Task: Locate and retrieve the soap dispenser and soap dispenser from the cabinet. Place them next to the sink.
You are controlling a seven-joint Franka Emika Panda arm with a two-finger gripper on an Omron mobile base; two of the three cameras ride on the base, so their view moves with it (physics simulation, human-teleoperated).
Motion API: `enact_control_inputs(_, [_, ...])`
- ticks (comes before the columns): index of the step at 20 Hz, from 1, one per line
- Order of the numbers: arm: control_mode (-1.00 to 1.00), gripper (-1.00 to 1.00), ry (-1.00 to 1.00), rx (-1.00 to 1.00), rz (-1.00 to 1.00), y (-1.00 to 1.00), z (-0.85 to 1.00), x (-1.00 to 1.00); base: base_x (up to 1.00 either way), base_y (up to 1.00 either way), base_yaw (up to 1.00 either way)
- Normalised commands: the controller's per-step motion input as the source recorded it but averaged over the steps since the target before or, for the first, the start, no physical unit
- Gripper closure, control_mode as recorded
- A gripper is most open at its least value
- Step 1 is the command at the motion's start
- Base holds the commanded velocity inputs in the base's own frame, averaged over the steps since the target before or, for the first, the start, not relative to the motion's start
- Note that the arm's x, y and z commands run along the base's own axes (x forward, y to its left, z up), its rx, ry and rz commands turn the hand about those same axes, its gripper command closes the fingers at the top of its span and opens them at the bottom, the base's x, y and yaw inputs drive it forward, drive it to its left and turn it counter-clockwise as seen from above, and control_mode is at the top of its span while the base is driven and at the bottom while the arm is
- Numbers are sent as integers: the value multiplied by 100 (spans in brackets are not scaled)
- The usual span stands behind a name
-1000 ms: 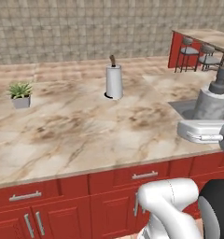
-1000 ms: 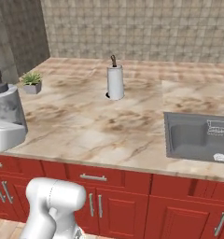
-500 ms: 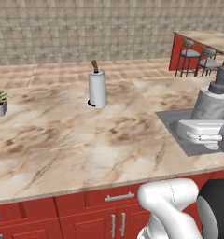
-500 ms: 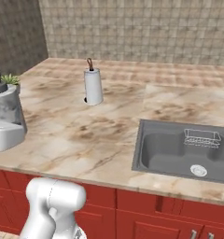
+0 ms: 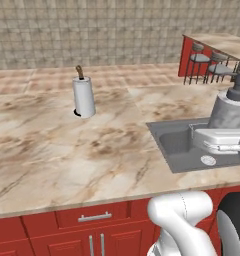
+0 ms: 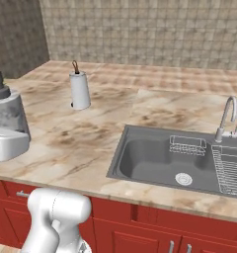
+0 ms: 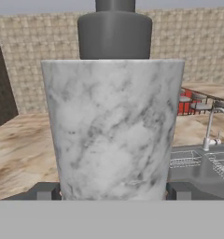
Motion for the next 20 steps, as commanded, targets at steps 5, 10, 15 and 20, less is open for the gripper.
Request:
enact_control_inputs(5, [100,100,0,0,0,0,0,0,12,-4,3])
enact_control_inputs(10, [100,100,0,0,0,0,0,0,8,4,1])
enact_control_inputs(15, [100,100,0,0,0,0,0,0,27,1,0])
enact_control_inputs(20, [100,100,0,0,0,0,0,0,31,6,-3])
